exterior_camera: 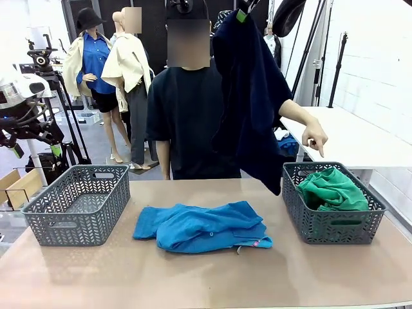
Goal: Sort the tops and bottoms.
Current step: Sort the clothes according to human instructions.
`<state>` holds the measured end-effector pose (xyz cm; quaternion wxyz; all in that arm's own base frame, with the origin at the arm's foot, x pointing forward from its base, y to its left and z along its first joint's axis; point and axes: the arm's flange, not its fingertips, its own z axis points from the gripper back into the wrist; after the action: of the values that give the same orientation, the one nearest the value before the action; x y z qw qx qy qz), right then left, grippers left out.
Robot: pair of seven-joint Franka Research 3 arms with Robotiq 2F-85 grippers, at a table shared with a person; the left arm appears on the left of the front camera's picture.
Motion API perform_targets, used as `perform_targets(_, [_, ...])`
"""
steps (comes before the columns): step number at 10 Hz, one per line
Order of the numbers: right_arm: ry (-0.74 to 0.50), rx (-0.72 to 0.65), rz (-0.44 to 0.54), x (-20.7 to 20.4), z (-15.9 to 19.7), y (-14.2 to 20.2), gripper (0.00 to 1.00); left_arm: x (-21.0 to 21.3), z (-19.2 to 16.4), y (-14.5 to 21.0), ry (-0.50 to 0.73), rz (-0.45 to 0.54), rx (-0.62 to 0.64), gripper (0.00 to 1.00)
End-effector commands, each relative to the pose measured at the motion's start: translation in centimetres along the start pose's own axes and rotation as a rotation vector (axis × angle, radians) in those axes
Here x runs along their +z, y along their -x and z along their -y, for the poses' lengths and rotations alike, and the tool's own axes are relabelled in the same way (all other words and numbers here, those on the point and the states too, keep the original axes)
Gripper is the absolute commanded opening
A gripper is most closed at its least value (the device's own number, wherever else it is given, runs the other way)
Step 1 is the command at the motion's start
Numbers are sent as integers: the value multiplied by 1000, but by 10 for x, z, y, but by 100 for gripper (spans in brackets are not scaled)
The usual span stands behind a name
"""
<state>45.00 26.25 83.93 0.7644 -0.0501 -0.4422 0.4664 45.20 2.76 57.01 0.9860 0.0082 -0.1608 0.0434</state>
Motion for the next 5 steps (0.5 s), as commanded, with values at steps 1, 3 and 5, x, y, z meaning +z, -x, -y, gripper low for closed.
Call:
perform_targets(1, [-1, 3, 2, 1, -2, -1, 0, 2, -2, 0, -18, -6, -5, 100])
perform_targets(3, [-1, 3, 2, 1, -2, -1, 0, 2, -2, 0, -18, -6, -5, 100])
perform_targets(5, [23, 0, -26, 3, 3, 5, 0, 2, -2, 0, -18, -6, -5, 100])
